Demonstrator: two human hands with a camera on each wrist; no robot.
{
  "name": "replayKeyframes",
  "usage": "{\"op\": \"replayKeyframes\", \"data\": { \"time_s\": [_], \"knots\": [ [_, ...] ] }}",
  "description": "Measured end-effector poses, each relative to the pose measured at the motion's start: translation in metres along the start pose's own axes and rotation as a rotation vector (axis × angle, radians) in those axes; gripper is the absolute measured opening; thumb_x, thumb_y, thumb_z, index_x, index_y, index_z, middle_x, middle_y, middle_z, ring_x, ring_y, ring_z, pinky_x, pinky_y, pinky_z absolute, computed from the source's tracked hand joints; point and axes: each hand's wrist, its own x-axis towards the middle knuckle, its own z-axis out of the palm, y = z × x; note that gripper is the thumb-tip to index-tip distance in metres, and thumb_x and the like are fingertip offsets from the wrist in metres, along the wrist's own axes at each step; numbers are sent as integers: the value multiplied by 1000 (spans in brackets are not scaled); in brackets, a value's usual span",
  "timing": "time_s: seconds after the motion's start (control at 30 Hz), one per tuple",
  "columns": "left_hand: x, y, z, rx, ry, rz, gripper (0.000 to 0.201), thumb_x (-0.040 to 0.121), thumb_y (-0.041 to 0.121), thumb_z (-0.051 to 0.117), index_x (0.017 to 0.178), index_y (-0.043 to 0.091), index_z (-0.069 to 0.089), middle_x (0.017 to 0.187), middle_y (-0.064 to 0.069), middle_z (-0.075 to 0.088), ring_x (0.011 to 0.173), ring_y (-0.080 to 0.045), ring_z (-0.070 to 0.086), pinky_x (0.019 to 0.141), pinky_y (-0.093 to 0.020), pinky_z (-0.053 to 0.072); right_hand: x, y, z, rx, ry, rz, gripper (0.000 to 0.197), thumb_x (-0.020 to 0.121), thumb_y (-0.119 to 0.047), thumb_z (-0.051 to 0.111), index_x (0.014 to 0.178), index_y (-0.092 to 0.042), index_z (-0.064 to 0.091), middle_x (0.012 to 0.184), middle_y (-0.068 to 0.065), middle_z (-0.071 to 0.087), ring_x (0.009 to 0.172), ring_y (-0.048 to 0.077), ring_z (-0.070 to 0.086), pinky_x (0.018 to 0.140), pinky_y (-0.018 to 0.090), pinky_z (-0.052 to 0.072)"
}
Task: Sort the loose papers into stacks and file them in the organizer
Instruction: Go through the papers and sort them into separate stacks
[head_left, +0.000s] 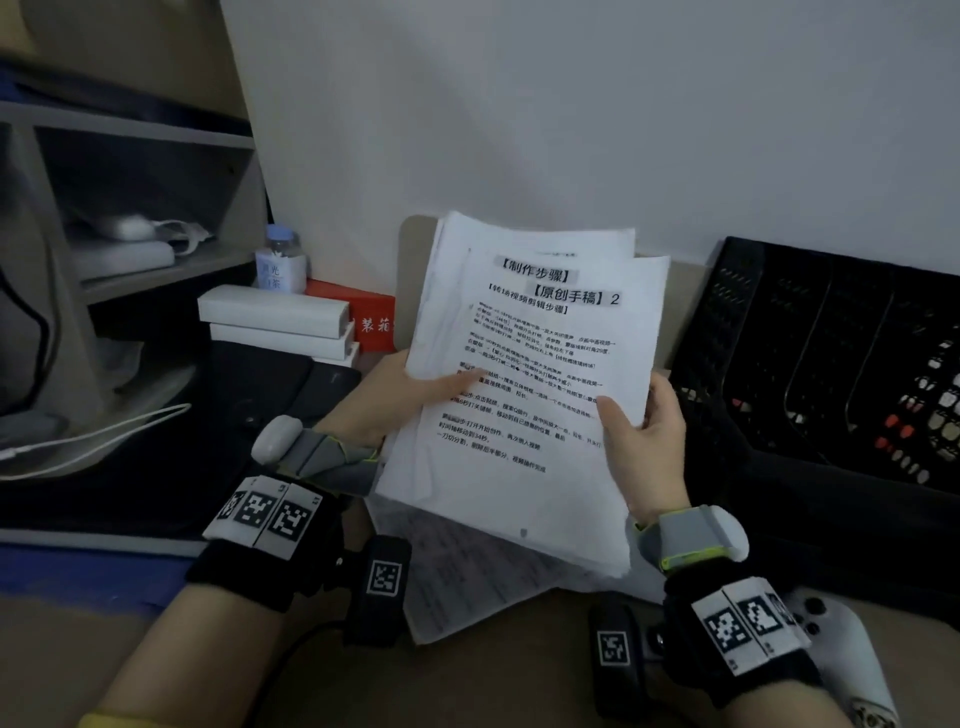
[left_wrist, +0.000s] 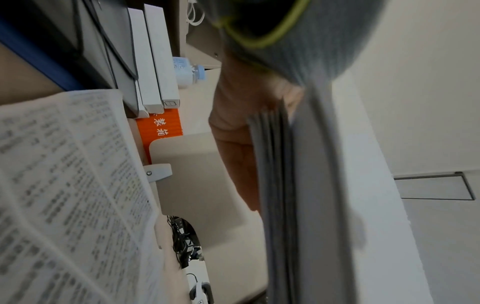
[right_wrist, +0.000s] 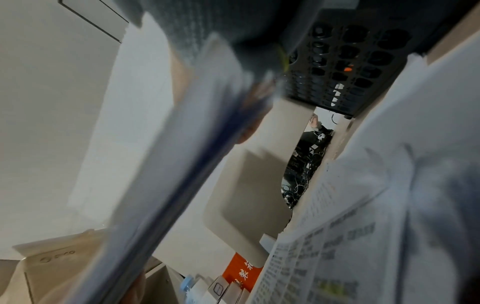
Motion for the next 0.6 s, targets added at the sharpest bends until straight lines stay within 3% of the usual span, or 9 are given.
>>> {"op": "replayKeyframes", "data": {
  "time_s": [0.13, 0.23, 0.3, 0.4, 0.47, 0.53, 0.6],
  "knots": [
    [3, -4, 4, 12, 57, 83, 38, 84, 28, 71, 119, 15, 65, 111, -2, 73, 101, -20, 70, 90, -42, 56, -4, -6, 3, 47, 56, -124, 43, 89, 1, 57, 106, -38, 52, 111, -3, 64, 102, 11, 63, 87, 29, 52],
    [6, -10, 12, 27, 117, 142, 33, 88, 30, 67, 119, 18, 66, 113, 2, 72, 104, -15, 69, 93, -41, 54, -3, -11, 4, 98, 17, -177, 43, 91, 3, 56, 115, -32, 51, 116, -2, 61, 107, 11, 60, 90, 24, 50],
    [7, -16, 16, 22, 136, 152, 34, 88, 33, 66, 119, 20, 65, 113, 1, 72, 106, -16, 68, 95, -42, 53, -2, -11, 5, 106, -13, -176, 36, 92, 1, 56, 120, -21, 52, 117, 0, 62, 109, 15, 60, 91, 29, 50],
    [7, -26, 21, 13, 132, 150, 44, 85, 41, 67, 124, 20, 63, 116, 2, 71, 111, -16, 65, 98, -41, 51, -6, -7, 4, 142, -56, -138, 33, 93, -4, 57, 115, -29, 56, 115, -3, 65, 110, 18, 62, 92, 37, 51],
    [9, -31, 24, 19, 133, 149, 39, 88, 37, 65, 123, 19, 63, 111, 5, 72, 108, -10, 65, 93, -31, 53, -9, -2, 5, 182, -60, -89, 36, 93, -7, 57, 114, -36, 54, 119, 0, 64, 112, 19, 62, 94, 42, 51],
    [10, -36, 29, 12, 145, 149, 27, 92, 25, 62, 118, 17, 63, 99, 9, 72, 94, 3, 67, 79, -15, 54, -9, 1, 5, 215, -47, -44, 37, 92, -9, 59, 113, -39, 53, 120, -1, 64, 111, 18, 62, 95, 44, 52],
    [10, -40, 32, 16, 136, 148, 23, 92, 21, 62, 114, 17, 65, 98, 9, 72, 90, 3, 68, 74, -12, 53, -8, 4, 4, 253, -45, -19, 37, 91, -9, 61, 112, -38, 53, 120, 0, 64, 112, 20, 62, 94, 46, 52]
  ]
}}
